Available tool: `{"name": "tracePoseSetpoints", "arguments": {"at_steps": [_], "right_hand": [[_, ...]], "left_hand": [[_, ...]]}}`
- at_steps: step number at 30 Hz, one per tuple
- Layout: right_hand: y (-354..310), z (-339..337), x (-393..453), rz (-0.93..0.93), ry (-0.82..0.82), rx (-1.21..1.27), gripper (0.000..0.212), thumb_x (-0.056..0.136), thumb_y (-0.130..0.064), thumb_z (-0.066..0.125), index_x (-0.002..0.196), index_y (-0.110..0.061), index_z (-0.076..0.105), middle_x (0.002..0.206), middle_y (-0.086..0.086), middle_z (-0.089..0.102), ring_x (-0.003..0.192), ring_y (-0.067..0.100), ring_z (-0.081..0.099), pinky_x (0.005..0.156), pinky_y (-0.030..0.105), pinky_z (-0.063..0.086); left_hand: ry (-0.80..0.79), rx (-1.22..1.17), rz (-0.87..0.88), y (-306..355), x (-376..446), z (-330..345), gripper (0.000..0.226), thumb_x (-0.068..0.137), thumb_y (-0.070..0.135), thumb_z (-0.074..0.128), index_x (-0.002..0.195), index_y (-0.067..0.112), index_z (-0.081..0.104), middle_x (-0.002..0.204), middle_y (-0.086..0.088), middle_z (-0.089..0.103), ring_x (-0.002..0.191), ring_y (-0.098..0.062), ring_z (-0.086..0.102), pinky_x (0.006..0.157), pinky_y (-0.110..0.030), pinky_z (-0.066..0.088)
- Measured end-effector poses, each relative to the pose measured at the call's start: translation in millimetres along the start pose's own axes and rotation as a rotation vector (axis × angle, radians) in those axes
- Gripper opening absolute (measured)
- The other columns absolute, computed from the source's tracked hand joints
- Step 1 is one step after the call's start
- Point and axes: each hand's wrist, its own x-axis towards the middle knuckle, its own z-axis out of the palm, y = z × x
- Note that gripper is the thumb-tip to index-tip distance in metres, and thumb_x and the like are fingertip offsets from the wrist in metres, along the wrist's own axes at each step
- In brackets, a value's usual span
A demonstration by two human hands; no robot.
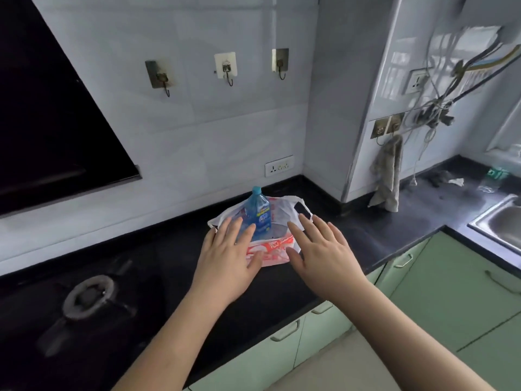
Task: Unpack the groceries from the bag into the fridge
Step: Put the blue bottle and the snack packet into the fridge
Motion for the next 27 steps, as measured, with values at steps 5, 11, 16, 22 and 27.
{"name": "tracePoseSetpoints", "arguments": {"at_steps": [5,11,16,22,27], "right_hand": [[21.1,20.6,41.5,-0.078,-0.052,0.035,0.075,0.087,-0.061,0.0,0.152,-0.029,0.021,0.161,0.001,0.017,0.149,0.026,0.01,0.119,0.043,0.004],[60.4,47.6,94.5,-0.131,-0.082,0.06,0.074,0.088,-0.059,0.003,0.152,-0.027,0.024,0.16,0.002,0.022,0.149,0.027,0.013,0.119,0.044,0.01],[77.4,70.6,128.8,-0.175,-0.1,0.09,0.061,0.096,-0.052,0.021,0.15,-0.024,0.03,0.156,0.005,0.032,0.146,0.028,0.022,0.118,0.045,0.017],[74.9,103.2,159.5,-0.21,-0.163,0.12,0.056,0.097,-0.044,0.03,0.147,-0.018,0.037,0.154,0.008,0.037,0.143,0.03,0.029,0.116,0.045,0.02],[67.4,132.8,185.3,-0.225,-0.247,0.103,0.05,0.102,-0.039,0.029,0.148,-0.019,0.032,0.156,0.005,0.031,0.145,0.026,0.022,0.117,0.041,0.016]], "left_hand": [[-0.027,0.032,-0.049,2.8,38.1,25.1,0.067,0.095,0.06,0.018,0.154,0.028,0.014,0.163,0.0,0.012,0.15,-0.02,0.0,0.12,-0.045,0.01],[-0.038,0.078,-0.077,14.6,88.7,47.1,0.066,0.096,0.059,0.022,0.154,0.029,0.013,0.163,0.0,0.014,0.15,-0.021,0.003,0.12,-0.045,0.011],[-0.027,0.064,-0.133,18.4,110.4,64.6,0.067,0.095,0.06,0.021,0.153,0.027,0.022,0.162,-0.002,0.019,0.15,-0.022,0.007,0.12,-0.044,0.012],[-0.064,0.051,-0.175,5.1,122.4,88.1,0.063,0.098,0.057,0.023,0.153,0.027,0.02,0.162,-0.001,0.015,0.15,-0.022,0.005,0.12,-0.041,0.007],[-0.05,0.025,-0.185,-11.1,138.2,111.5,0.059,0.099,0.053,0.027,0.152,0.026,0.026,0.161,-0.005,0.02,0.149,-0.025,0.011,0.119,-0.041,0.007]]}}
